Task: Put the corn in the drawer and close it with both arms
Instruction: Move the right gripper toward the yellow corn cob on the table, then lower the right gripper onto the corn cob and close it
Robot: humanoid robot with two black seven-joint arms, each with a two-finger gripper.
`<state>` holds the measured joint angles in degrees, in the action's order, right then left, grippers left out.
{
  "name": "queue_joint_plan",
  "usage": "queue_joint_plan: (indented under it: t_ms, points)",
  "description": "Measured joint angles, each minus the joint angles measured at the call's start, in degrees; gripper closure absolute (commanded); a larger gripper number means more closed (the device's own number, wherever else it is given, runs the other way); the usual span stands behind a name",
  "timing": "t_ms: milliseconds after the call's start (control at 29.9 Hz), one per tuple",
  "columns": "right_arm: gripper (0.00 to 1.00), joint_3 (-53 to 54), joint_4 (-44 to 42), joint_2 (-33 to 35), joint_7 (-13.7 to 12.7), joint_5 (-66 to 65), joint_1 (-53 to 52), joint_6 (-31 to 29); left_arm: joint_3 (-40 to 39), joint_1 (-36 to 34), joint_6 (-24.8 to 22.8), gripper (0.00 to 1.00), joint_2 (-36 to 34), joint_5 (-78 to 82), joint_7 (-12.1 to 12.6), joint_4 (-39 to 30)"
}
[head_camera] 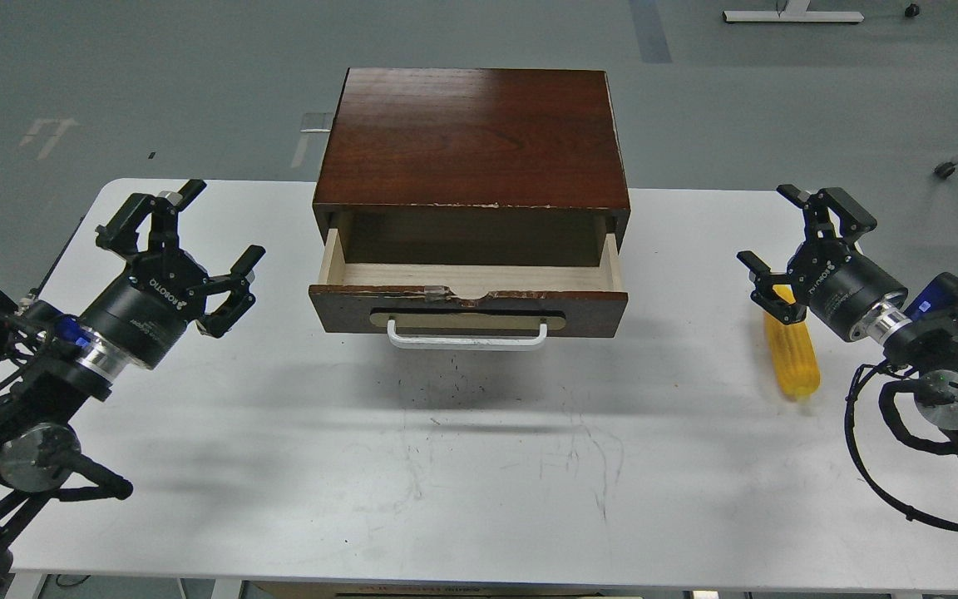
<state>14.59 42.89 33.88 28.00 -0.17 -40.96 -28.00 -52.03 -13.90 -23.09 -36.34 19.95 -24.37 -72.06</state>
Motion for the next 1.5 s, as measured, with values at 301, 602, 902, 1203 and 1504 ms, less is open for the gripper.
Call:
queue_joint_plan:
  t_ms: [301, 602, 902, 1203, 1504]
  points:
    - [0.00, -0.1, 0.0, 0.1, 0.0, 0.0, 0.1, 0.0, 0.1, 0.5, 0.1, 0.01, -0.4, 0.4, -0.2, 0.0]
    - [0.00, -0.3, 0.3, 0.6, 0.0, -0.1, -0.1, 0.0, -1.4, -1.3, -2.9, 0.01, -3.6, 0.2, -3.3, 1.4]
    - [0.00, -1.4, 2.0, 3.8, 0.0, -5.2, -2.1, 0.0, -0.9, -3.7, -4.9, 0.01, -5.5, 0.7, -3.6, 1.1]
    - [0.00, -3.5, 4.6, 15.4, 0.0, -43.0, -12.9, 0.0, -0.7, -3.8, -4.9, 0.01, -5.3, 0.7, -3.6, 0.8]
    - [0.00, -13.2, 4.5, 17.0, 0.0, -72.0, -15.2, 2.6, -0.6, -3.4, -4.9, 0.01, -5.1, 0.7, -3.6, 0.5]
